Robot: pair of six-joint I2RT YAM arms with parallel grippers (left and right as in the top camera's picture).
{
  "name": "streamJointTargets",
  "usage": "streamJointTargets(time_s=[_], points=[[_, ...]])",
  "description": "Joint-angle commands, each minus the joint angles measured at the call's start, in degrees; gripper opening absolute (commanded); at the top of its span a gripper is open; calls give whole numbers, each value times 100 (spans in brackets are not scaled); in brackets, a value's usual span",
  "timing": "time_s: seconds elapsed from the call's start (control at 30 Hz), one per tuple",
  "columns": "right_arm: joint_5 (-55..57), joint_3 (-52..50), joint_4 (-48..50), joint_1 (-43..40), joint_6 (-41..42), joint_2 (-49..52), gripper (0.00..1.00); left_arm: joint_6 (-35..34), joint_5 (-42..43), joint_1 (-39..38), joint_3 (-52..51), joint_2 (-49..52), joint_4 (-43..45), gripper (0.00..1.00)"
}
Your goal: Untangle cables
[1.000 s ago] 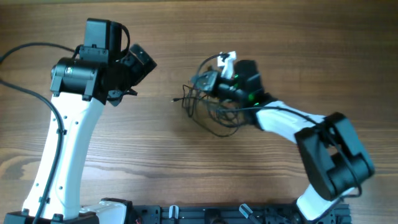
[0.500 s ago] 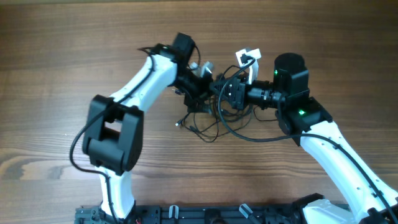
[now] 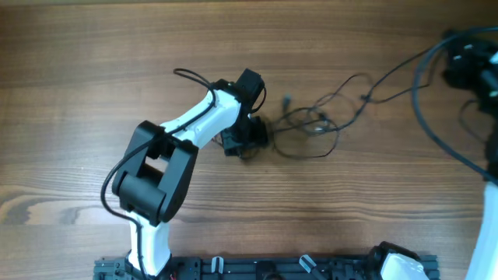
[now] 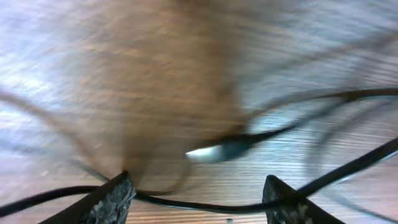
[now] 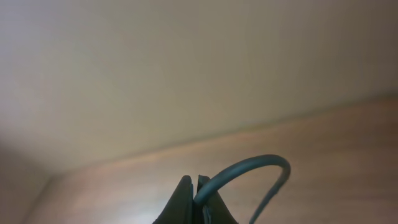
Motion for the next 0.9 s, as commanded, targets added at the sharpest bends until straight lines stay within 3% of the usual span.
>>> streamJointTargets(time_s=[0.0,0.17,0.23,0.33,0.43,0.53,0.57,0.6,0.63,0.7,0.77,0.87], points=[[208,560,20,-334,-155,-109,5,-557,-984,0,-909,470,59,68],[841,769,107,-341,-17,-109,5,-874,-1834,544,-1493,470,22,59],[1587,769,-90,-341,601,-109,5,-1128,-2175,1091,-1561,470,-195,58],[2461,769,-1137,-332,1591,-2,5,-1305,-2291,2146,-1563,470,-334,55],[1757,693,-2203,-76,1353,546,5,-1272,-1720,3036,-1561,470,-271,59],[2190,457,-3045,415,1064,1429,6,-903,-1600,3451,-1554,420,-319,61],[2304,437,-3213,487,1064,1700,14,-739,-1596,3488,-1545,348,-319,64],[2402,437,-3351,535,1062,1952,29,-697,-1598,3493,-1539,258,-323,66],[2483,437,-3438,551,1062,2275,52,-584,-1508,3486,-1541,37,-317,69],[2490,437,-3449,551,1084,2820,80,-481,-1182,3464,-1539,-525,-304,81],[2485,439,-3445,551,1104,3167,88,-103,-487,3383,-1539,-1325,-179,97],[2485,435,-3388,557,1082,3383,89,188,638,2728,-1539,-2479,461,100]])
